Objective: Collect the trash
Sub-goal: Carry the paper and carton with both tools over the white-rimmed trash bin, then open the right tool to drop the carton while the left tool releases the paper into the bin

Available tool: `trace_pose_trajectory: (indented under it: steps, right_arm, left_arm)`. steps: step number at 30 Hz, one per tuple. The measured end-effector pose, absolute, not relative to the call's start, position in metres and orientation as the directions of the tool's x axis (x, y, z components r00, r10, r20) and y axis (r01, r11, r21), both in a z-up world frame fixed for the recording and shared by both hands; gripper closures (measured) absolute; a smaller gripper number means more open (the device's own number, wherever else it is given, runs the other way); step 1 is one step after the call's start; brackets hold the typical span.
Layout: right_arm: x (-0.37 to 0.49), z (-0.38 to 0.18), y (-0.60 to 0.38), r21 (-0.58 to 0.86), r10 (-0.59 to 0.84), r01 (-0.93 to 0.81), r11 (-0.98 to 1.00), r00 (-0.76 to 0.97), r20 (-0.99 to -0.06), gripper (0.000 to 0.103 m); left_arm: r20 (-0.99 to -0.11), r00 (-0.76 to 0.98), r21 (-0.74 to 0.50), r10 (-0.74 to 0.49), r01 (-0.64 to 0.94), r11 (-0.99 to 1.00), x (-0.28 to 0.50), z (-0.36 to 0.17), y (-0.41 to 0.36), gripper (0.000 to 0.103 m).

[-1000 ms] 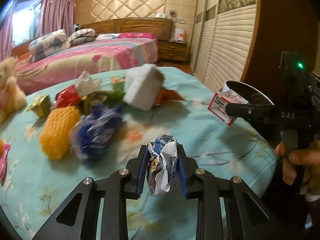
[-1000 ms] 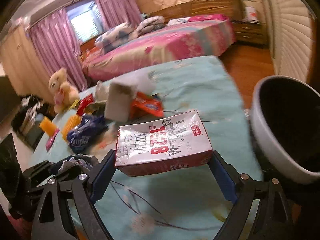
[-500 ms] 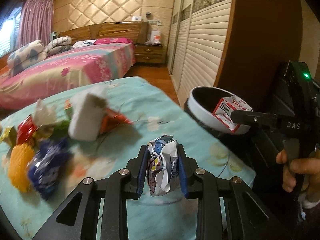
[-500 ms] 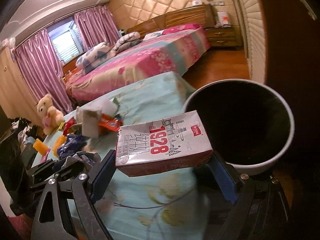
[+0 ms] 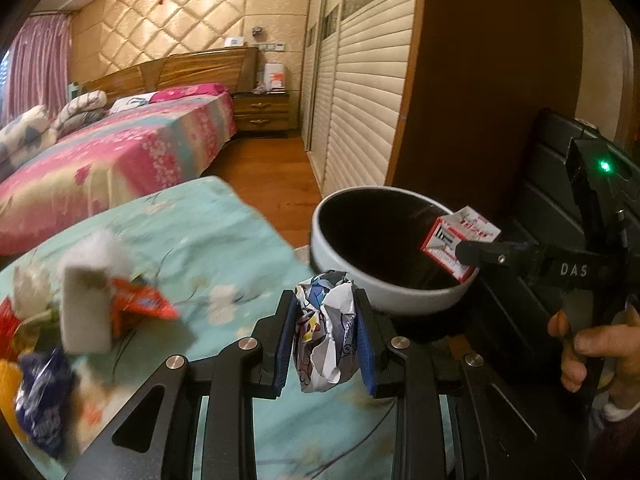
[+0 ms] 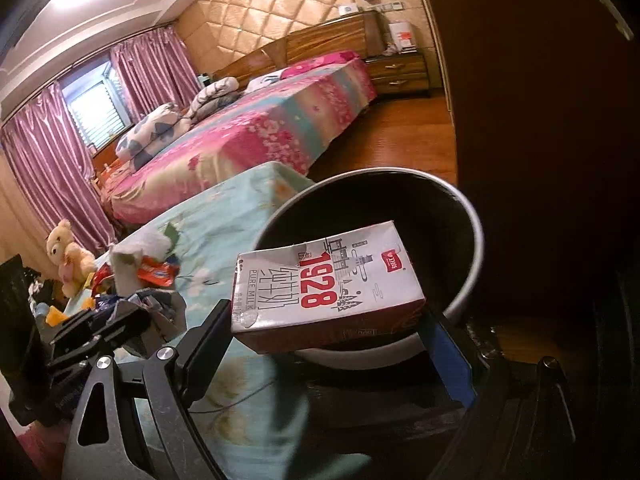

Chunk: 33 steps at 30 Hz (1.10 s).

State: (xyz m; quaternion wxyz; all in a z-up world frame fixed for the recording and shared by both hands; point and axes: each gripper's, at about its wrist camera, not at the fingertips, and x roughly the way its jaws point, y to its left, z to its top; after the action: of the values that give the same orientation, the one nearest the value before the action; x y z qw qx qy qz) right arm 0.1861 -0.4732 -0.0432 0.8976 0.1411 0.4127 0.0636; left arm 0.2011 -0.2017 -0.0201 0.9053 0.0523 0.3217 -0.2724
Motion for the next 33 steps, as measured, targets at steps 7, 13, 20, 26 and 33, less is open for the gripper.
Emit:
trace_pose_trajectory:
  steps: [7,13,20,26,33]
  right_arm:
    - [0.196,-0.046,-0.492,0.292,0.211,0.02,0.956,0.644,-0.735,0.011]
    - [0.206,-0.047,-0.498,0.276,0.206,0.011,0.961,0.637,-0.743,0.011]
    - [0.216,-0.049,-0.503,0.263,0.206,-0.001,0.965,0.623,-0.754,0.011]
    - [0.225,-0.052,-0.506,0.261,0.21,-0.008,0.965,0.614,-0.761,0.011]
    - [0.225,-0.051,-0.512,0.264,0.201,0.012,0.965,0.613,-0.764,0.011]
  left_arm:
    - [-0.61,0.625,-0.095,-0.487,0.552,0.828,0.227,-0.02,-0.224,0.076]
    - [-0.62,0.611,-0.09,-0.492,0.567,0.819,0.244,-0.023,-0.244,0.076]
    - [-0.637,0.592,-0.097,-0.494,0.574,0.813,0.263,-0.025,-0.26,0.074]
    - [-0.643,0.587,-0.094,-0.492,0.577,0.811,0.273,-0.028,-0.27,0.073]
    - [-0.65,0.581,-0.089,-0.489,0.581,0.809,0.275,-0.03,-0.274,0.053]
